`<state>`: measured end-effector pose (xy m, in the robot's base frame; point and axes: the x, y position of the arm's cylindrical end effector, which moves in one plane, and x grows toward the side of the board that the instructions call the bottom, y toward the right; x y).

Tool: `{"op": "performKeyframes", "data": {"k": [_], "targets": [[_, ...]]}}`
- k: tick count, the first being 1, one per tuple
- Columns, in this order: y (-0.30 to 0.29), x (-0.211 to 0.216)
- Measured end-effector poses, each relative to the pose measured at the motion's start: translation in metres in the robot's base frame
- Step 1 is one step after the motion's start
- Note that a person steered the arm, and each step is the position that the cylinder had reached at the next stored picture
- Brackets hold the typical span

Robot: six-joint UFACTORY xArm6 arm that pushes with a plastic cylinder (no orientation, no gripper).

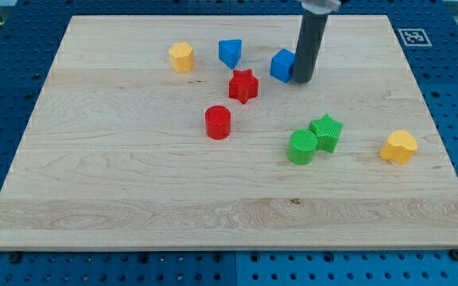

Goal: Move the blue cube top right to the blue triangle

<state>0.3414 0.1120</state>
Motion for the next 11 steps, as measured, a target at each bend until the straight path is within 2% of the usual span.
{"op": "performKeyframes", "data": {"k": [2, 4, 5, 9, 10, 11], "targets": [[-0.013, -0.054], [0.013, 0.011], [-0.007, 0.018], [-0.036, -0.061], [-0.045, -0.071], [-0.042, -0.046]]}}
